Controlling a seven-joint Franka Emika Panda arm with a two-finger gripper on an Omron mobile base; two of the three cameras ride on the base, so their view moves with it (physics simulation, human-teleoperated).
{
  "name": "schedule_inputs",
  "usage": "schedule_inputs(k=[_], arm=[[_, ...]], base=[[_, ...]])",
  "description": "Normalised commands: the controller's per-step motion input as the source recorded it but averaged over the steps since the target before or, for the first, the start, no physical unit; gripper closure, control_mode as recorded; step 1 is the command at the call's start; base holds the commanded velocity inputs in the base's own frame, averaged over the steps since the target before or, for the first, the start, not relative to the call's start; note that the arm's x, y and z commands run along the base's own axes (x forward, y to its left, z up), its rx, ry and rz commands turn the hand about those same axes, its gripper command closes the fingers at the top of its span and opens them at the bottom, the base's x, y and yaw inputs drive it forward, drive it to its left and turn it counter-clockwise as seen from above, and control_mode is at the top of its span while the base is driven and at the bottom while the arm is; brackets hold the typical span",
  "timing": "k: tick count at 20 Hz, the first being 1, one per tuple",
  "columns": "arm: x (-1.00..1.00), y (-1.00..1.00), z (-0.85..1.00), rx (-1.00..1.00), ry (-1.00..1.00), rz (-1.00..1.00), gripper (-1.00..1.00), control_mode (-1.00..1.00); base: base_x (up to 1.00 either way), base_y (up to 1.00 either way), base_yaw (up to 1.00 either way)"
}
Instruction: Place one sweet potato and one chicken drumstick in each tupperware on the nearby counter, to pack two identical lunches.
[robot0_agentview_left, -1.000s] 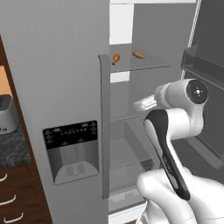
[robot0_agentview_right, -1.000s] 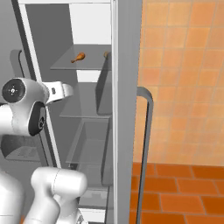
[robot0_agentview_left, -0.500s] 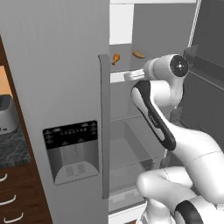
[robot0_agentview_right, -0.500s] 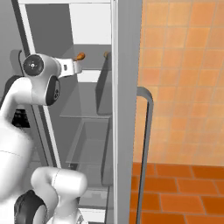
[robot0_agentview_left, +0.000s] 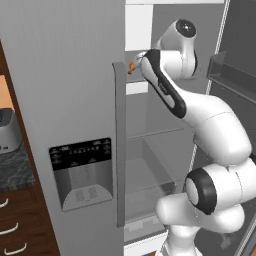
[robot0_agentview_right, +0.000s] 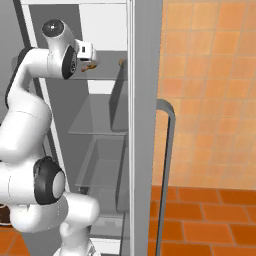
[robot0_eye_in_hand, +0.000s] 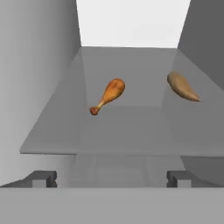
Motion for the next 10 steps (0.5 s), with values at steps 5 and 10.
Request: schedule_inputs(k=[5, 10], arm=[[0.73, 0.19, -0.85, 0.00, 0.08, 0.00, -1.00, -1.00], [0.95, 0.17, -0.53, 0.00, 0.00, 0.00, -1.00, -1.00]], base=[[0.00, 0.00, 0.00], [0.00, 0.00, 0.00]])
